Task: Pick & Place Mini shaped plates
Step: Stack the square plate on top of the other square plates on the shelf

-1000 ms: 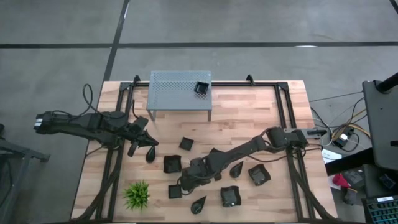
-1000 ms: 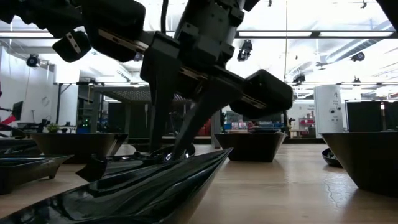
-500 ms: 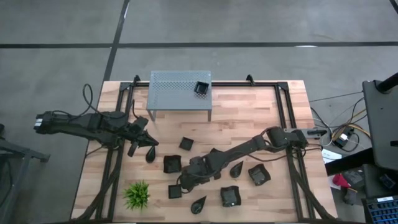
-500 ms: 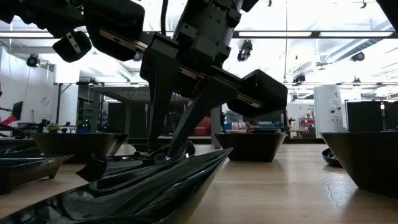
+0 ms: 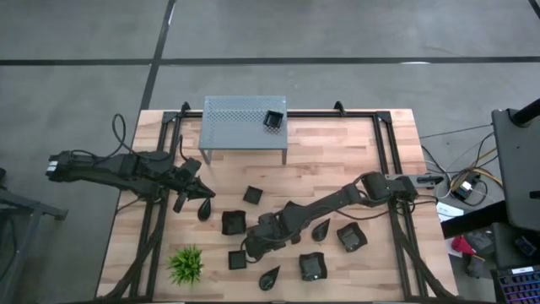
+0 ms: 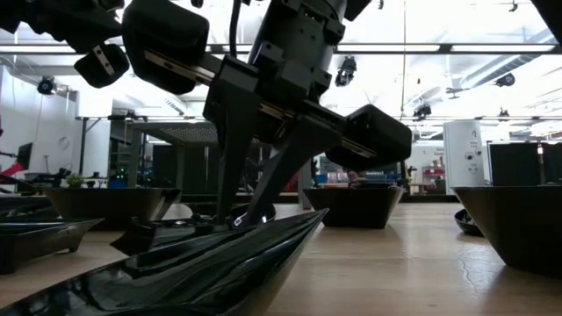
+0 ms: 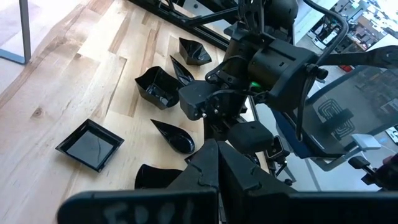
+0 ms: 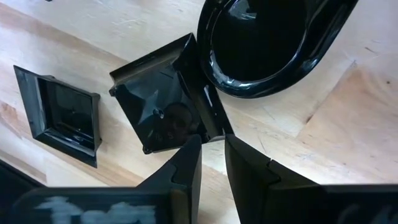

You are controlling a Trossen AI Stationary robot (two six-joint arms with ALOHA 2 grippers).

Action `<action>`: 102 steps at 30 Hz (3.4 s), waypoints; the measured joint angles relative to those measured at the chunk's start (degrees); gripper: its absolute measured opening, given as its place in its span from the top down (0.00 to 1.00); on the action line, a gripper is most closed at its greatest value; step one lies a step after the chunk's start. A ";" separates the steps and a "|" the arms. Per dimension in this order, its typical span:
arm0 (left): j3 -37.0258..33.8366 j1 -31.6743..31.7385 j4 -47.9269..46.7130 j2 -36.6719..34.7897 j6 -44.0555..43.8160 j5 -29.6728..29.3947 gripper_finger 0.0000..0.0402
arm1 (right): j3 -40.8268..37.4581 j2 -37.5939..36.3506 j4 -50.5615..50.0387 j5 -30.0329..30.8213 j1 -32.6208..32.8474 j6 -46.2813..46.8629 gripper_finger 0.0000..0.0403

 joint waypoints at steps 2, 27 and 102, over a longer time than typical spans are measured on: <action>0.00 0.01 0.01 0.00 0.00 0.00 1.00 | -0.05 0.00 0.03 0.00 0.00 0.00 0.83; 0.00 -0.01 0.04 0.00 0.00 0.02 1.00 | 0.37 -0.02 0.85 0.11 -0.59 -2.79 0.98; 0.01 0.01 28.12 -0.62 7.33 -9.70 0.59 | 2.02 -21.24 19.66 51.63 -5.26 -23.78 0.98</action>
